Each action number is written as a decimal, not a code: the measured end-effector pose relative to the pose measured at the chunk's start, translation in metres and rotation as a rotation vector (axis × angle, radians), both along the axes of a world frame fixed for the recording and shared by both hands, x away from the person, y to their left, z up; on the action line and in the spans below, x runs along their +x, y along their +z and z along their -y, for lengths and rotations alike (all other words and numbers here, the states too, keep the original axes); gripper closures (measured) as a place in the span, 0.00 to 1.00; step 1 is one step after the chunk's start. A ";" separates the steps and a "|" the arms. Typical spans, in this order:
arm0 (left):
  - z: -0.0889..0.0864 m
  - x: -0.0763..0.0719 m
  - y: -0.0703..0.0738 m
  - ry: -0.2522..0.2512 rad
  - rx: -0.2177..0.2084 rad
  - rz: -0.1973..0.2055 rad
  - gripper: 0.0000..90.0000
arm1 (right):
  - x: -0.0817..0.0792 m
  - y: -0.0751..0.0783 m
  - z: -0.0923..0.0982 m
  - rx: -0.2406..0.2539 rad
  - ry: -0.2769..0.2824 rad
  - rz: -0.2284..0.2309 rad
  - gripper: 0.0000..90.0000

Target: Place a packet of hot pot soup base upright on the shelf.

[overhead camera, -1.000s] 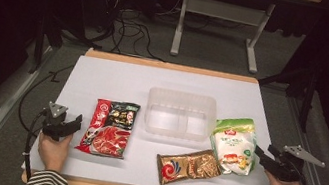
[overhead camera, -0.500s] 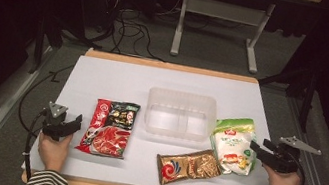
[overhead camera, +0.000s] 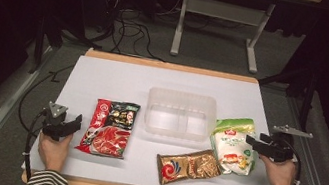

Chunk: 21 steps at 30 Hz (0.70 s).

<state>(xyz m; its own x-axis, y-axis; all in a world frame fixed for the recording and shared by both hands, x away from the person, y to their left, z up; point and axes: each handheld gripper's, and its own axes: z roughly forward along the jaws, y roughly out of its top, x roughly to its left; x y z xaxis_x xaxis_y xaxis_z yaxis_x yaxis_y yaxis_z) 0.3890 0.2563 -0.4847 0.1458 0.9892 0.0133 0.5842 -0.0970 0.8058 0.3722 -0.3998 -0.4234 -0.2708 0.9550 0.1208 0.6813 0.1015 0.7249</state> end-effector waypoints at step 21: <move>0.001 0.001 0.000 -0.004 0.003 -0.004 0.41 | 0.037 -0.009 -0.006 0.015 0.062 -0.115 0.36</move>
